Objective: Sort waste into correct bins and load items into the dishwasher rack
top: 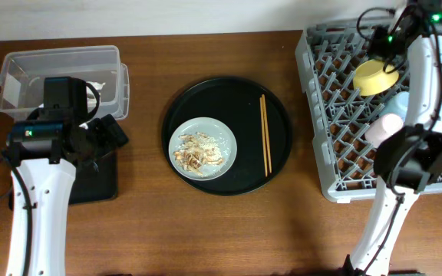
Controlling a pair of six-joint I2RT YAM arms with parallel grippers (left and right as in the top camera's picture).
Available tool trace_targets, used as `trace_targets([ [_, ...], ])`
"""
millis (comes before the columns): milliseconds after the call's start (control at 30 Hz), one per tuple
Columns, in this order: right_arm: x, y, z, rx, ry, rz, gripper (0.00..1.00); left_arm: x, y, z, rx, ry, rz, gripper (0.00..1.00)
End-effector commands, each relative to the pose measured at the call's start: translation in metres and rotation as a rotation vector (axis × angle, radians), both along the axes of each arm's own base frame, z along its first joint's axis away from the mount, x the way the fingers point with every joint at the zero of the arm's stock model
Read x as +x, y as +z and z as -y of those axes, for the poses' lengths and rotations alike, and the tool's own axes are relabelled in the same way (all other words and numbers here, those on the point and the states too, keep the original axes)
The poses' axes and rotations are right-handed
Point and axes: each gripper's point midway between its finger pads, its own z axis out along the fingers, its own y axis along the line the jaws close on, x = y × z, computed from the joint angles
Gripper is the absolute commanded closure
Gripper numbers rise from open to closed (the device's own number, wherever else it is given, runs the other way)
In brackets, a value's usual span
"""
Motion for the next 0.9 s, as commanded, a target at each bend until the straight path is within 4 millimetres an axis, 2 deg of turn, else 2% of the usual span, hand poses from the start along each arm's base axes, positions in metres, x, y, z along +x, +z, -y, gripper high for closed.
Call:
trace_targets([
  [0,-0.006,-0.018,0.018,-0.04,-0.048,-0.055,0.96,-0.002,0.004,-0.004,0.011,0.019,0.014,0.01],
  [167,-0.019,-0.016,0.032,-0.106,-0.087,-0.101,0.96,-0.002,0.004,-0.004,0.011,0.019,0.014,0.01],
  [400,-0.054,-0.02,0.06,-0.179,-0.152,-0.226,0.96,-0.002,0.004,-0.004,0.011,0.019,0.014,0.01],
  [533,-0.062,0.001,0.067,-0.182,-0.174,-0.209,0.96,-0.002,0.004,-0.004,0.011,0.019,0.014,0.01],
  [667,-0.062,0.059,0.066,-0.197,-0.194,-0.083,0.96,-0.002,0.004,-0.004,0.011,0.019,0.014,0.01],
  [767,-0.067,0.11,0.052,-0.169,-0.175,0.037,0.96,-0.002,0.004,-0.004,0.011,0.019,0.014,0.01],
  [867,-0.08,0.167,0.027,-0.096,-0.135,0.177,0.96,-0.002,0.004,-0.004,0.011,0.019,0.014,0.01],
])
